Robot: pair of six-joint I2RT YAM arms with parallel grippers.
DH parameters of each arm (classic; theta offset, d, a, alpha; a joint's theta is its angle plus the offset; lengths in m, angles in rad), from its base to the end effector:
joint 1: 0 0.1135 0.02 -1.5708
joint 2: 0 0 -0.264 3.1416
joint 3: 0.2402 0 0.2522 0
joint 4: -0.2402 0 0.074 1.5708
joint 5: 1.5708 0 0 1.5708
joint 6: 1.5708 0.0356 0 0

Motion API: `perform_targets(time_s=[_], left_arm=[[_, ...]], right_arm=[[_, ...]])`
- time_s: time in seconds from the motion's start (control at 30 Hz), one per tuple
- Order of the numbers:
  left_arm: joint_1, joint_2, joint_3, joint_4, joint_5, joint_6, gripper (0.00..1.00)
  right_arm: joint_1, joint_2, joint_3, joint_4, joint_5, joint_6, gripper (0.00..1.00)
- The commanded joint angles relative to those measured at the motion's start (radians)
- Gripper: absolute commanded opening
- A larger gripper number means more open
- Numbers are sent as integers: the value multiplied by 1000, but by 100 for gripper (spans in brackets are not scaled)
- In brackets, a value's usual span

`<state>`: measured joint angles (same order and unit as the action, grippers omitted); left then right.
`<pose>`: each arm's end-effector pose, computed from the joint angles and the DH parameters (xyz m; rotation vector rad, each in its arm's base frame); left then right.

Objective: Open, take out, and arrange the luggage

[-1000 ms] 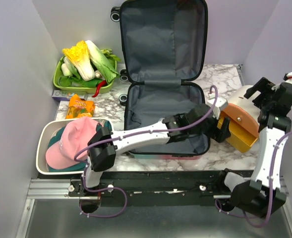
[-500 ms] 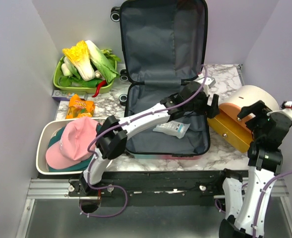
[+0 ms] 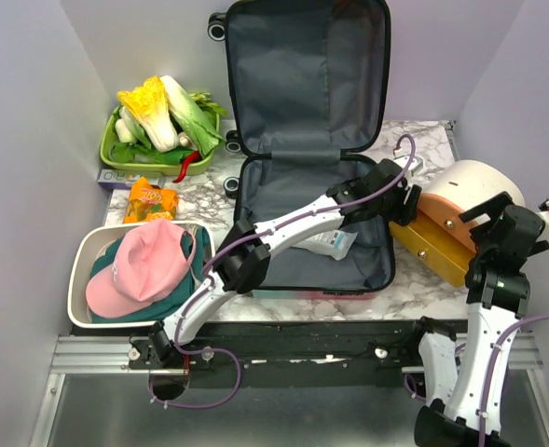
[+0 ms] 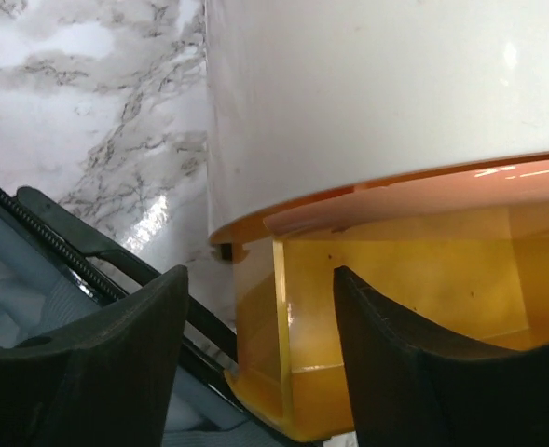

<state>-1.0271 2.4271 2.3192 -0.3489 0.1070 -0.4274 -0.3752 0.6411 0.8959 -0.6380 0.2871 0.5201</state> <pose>0.2904 -0.4877 0.2715 0.7136 2.0620 -0.9902 0.1179 -0.0573 0.3508 1.0066 1.6607 -0.1842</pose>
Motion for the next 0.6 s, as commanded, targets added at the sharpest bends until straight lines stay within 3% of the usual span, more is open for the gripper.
perform_targets(time_s=[0.0,0.1,0.27,0.57], left_arm=[[1,-48,-54,-13,-73,42,63],[-4,-37,-43,-25,-61,42,47],[-30,-16,-30,-42,-76,19,15],[-73,-69,-84,-48,-87,-69,0]], right_arm=[[-13,-1,24,9,83,-3,100],[-30,34,28,12,78,0,100],[-115,113,11,44,-55,29,100],[-149,255,6,178,-278,-3,100]])
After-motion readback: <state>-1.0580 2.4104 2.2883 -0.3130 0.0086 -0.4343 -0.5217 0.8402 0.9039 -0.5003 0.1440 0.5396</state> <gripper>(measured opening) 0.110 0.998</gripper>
